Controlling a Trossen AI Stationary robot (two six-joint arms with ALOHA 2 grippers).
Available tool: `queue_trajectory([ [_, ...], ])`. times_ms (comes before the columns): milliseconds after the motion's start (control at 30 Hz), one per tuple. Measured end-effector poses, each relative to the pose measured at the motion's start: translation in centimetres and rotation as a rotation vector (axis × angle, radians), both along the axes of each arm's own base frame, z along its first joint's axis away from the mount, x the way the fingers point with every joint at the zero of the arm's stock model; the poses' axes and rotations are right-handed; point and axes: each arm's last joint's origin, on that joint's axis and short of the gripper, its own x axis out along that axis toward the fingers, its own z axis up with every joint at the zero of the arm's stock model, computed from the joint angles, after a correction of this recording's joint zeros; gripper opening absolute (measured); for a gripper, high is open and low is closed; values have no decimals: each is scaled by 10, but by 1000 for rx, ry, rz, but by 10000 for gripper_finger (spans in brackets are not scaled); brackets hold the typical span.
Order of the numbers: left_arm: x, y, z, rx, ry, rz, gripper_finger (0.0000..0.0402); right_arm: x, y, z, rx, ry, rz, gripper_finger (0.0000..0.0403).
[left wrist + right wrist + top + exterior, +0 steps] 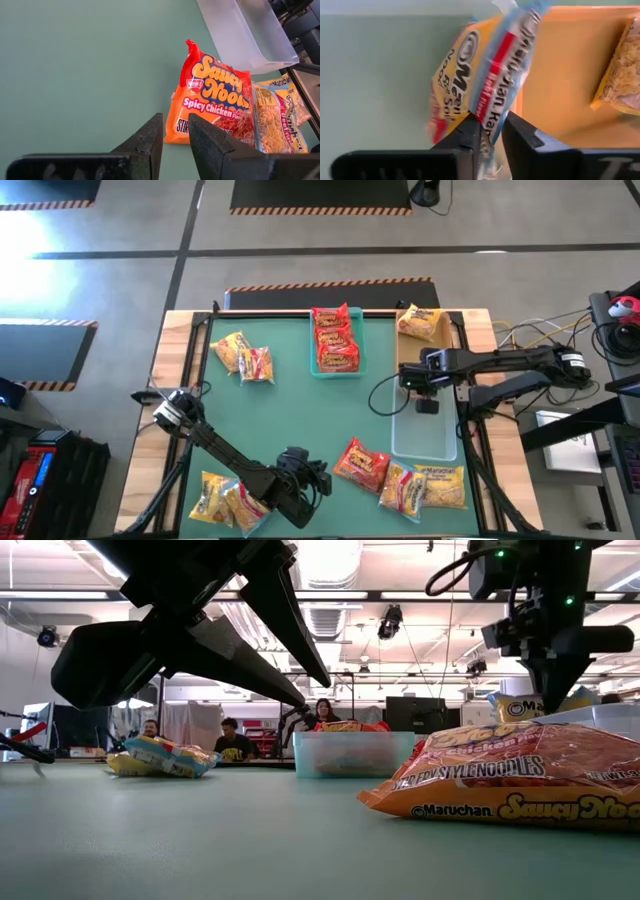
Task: Sort Maruchan noodles
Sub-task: Put the blue noodle pack into the transparent bin, then put the orange noodle pack into the green bin
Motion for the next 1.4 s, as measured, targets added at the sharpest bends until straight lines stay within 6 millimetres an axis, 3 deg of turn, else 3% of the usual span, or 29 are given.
queue_trajectory([
  [267,0,0,0,-3,2,-1,75,-2,-7,2,-226,12,-67,128],
  [467,0,0,0,-7,0,1,75,-2,-7,5,-230,8,-85,138],
  [833,1,1,0,-6,-1,-1,75,15,-9,68,-234,-267,-300,122],
  [933,2,0,0,6,4,-14,75,20,-8,83,-131,-364,-361,121],
  [1100,6,2,1,25,47,-88,75,34,5,87,248,-485,-357,121],
  [1267,9,1,1,53,93,-186,75,44,34,70,589,-485,-360,121],
  [1400,8,-1,1,83,110,-223,75,48,69,46,701,-437,-369,121],
])
